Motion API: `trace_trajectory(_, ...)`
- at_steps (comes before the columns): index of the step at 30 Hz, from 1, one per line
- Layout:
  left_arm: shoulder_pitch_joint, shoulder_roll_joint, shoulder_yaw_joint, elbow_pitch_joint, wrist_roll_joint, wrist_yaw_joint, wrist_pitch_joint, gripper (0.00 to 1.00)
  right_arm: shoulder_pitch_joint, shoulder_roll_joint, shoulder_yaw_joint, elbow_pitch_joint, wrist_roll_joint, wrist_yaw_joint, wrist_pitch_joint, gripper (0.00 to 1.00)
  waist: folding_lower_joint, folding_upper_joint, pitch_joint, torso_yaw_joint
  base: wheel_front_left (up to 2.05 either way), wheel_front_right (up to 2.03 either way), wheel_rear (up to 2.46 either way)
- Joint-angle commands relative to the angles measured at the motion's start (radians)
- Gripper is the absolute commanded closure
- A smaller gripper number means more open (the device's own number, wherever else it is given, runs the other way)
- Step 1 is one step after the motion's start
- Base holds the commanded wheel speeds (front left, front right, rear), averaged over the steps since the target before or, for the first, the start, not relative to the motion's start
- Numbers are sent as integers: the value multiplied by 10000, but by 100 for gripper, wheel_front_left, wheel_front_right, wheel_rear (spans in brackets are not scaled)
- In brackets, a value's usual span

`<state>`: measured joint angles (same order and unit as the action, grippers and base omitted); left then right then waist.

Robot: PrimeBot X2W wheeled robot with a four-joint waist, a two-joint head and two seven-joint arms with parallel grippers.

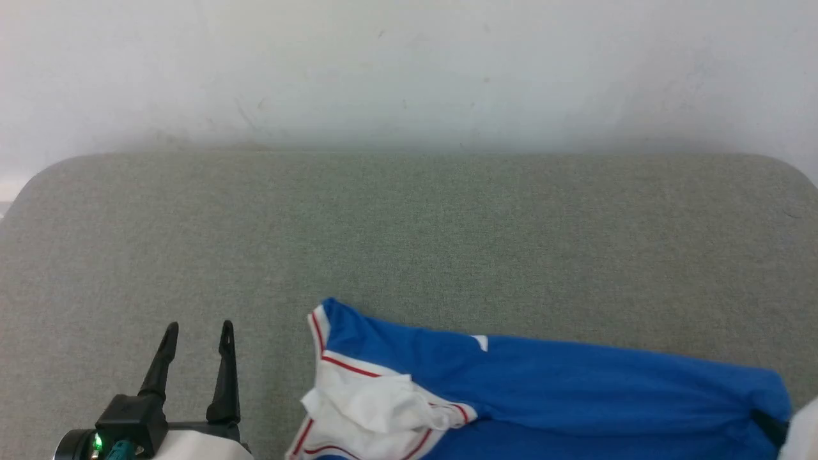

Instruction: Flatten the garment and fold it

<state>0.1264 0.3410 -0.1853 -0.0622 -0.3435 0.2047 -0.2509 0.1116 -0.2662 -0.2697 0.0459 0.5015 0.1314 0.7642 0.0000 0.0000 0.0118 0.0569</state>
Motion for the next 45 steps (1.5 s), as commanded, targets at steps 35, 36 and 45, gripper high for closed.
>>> trace_trajectory(35,-688,-227,-496,402,-152,-151,53,0,-4318,2159,8029,4379,6212,-7,-3233,51,0,0,659,1399,0,0,0)
trace_trajectory(36,-712,-245,-490,435,-157,-162,37,0,-4449,2159,8158,4554,6194,-7,-3500,35,0,0,685,1397,0,0,0)
trace_trajectory(45,-587,-248,-297,625,-237,-205,-52,0,-5766,1524,10432,4474,3651,-7,-4582,0,0,0,499,1050,0,0,0)
